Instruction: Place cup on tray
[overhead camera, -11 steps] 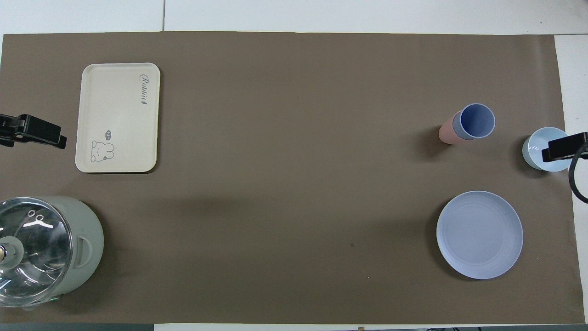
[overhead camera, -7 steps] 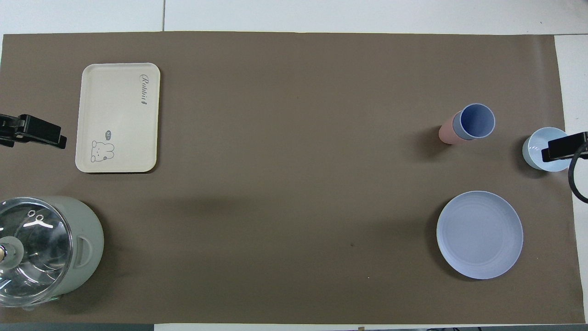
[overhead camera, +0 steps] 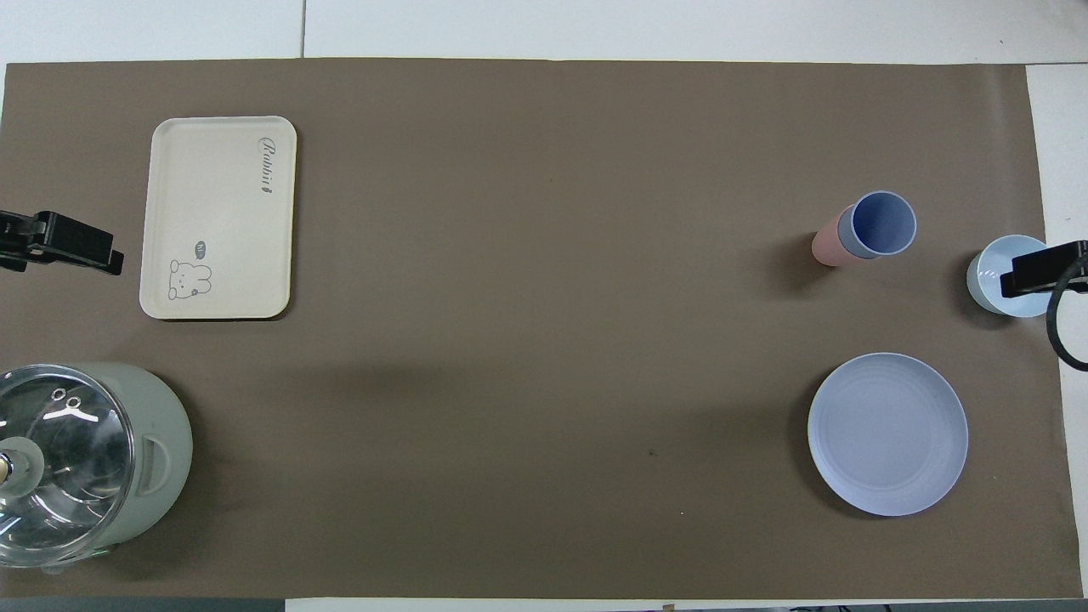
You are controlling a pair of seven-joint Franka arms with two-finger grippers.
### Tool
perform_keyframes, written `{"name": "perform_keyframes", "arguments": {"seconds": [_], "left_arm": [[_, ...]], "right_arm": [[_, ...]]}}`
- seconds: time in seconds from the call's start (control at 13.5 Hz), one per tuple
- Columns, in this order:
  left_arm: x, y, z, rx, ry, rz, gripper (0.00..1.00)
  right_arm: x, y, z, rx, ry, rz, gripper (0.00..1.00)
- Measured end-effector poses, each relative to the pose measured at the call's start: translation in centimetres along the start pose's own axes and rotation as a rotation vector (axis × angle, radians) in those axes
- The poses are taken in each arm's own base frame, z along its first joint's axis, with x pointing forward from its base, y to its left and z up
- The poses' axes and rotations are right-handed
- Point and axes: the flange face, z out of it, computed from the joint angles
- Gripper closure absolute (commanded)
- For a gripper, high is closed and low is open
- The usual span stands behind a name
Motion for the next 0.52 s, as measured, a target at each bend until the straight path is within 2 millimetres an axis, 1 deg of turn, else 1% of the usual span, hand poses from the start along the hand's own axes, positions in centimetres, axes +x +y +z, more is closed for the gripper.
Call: {"name": "perform_keyframes", "arguments": {"seconds": [0.3,0.52], "left_arm": [[0.0,0.0,0.0,0.0,0.0,0.0,0.0],[0.0,0.0,0.0,0.0,0.0,0.0,0.0]], "right_arm": [[0.0,0.0,0.02,0.0,-0.001,0.0,0.0],[0.06,0.01,0.6,0.001,-0.016,0.0,0.0]]}}
